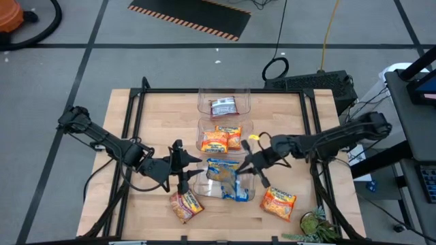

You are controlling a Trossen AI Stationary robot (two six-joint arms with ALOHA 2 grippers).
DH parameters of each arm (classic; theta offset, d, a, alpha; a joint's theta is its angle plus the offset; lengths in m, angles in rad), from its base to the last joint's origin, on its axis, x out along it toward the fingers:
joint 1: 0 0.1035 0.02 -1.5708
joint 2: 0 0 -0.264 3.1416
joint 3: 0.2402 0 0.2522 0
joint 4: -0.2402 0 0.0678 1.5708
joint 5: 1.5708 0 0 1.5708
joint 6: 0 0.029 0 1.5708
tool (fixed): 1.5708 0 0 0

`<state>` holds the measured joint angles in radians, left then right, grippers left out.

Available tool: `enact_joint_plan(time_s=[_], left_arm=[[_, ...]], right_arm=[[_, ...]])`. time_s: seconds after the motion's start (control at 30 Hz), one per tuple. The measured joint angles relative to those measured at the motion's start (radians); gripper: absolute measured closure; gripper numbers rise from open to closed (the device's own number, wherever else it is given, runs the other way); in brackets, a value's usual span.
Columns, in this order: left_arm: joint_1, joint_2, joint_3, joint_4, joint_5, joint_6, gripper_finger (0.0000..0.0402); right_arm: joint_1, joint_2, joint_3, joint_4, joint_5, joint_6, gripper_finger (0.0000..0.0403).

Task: Sort Maruchan noodles
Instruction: Put the blue noodle pack into the bottom transparent bin

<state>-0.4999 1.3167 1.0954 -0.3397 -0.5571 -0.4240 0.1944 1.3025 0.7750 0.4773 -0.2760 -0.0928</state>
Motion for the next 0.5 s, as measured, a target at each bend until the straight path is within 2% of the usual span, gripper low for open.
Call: enact_joint_plan(time_s=[0.07,0.1,0.3,0.5], left_arm=[[0.0,0.0,0.0,0.0,0.0,0.002,0.0227],[0.0,0.0,0.0,0.0,0.0,0.002,0.0227],[-0.003,0.0,0.0,-0.002,0.003,-0.002,0.0227],[-0.028,0.0,0.0,-0.003,0.006,-0.004,0.0227]], right_arm=[[-0.011,0.03,0.0,0.029,-0.09,-0.036,0.0403],[-0.014,0.042,0.0,0.024,-0.101,-0.054,0.0403],[-0.058,0.081,0.0,-0.098,-0.051,-0.039,0.0403],[-0.073,0.049,0.0,-0.249,-0.036,-0.005,0.0401]])
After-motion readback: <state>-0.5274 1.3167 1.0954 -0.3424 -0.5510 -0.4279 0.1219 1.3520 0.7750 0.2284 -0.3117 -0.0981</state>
